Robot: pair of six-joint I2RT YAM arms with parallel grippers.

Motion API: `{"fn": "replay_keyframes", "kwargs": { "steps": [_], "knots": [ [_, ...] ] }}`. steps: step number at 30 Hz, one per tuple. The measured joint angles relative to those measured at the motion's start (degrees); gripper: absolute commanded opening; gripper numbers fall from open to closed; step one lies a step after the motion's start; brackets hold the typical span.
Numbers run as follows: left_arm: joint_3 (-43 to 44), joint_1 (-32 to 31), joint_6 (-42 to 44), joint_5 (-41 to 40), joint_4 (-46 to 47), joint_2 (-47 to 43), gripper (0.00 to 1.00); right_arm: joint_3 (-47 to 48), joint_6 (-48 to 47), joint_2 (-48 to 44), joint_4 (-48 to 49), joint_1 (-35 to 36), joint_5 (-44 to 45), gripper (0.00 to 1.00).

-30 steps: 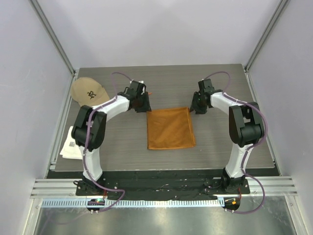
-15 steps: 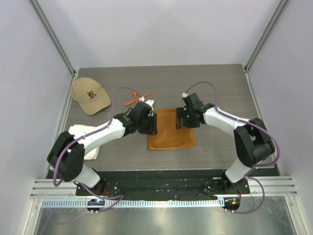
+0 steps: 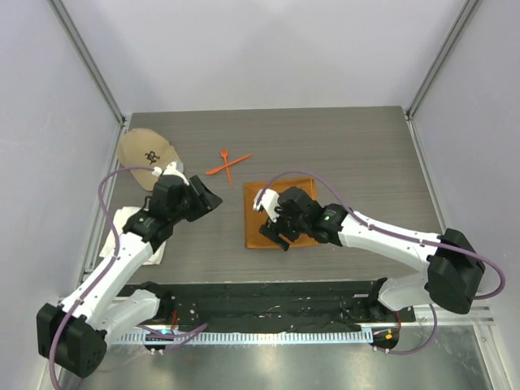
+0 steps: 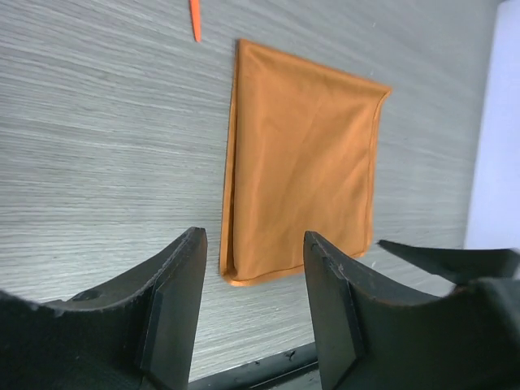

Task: Fold the napkin into a case and place the utensils inside
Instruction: Pick up the lower triangle-folded napkin from the center of the board.

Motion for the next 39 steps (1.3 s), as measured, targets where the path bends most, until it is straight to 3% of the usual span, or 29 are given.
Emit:
{"fn": "replay_keyframes", "kwargs": {
  "steps": [7, 11, 14, 21, 27, 33, 39],
  "knots": [
    [-3.50, 4.96, -1.44, 5.73, 1.22, -6.16, 0.55, -1.03, -28.06, 5.20, -6.12, -1.49, -5.57, 0.82],
    [-5.49, 5.90, -3.23, 9.51, 5.27, -7.15, 0.54, -0.02, -37.22, 10.45, -9.29, -3.13, -9.62, 0.76],
    [-6.14, 6.14, -3.98, 11.91, 6.73, -7.04, 0.54, 3.30, -41.29, 16.41, -11.39, -3.76, -12.68, 0.76],
    [-6.21, 6.16, -4.02, 14.62, 7.69, -7.39, 0.53, 7.54, -45.86, 22.05, -13.46, -5.22, -17.84, 0.73],
    [-6.19, 6.19, -3.32, 14.82, 7.52, -7.56, 0.52, 10.08, -48.59, 24.61, -14.49, -6.12, -20.70, 0.63],
    [-4.83, 6.21, -2.43, 14.73, 5.68, -7.56, 0.51, 12.87, -49.75, 26.84, -15.26, -5.92, -21.18, 0.46],
    [-2.27, 6.51, -0.48, 13.62, 2.62, -7.56, 0.52, 12.17, -46.03, 26.69, -12.52, -3.78, -21.11, 0.19]
  ]
}}
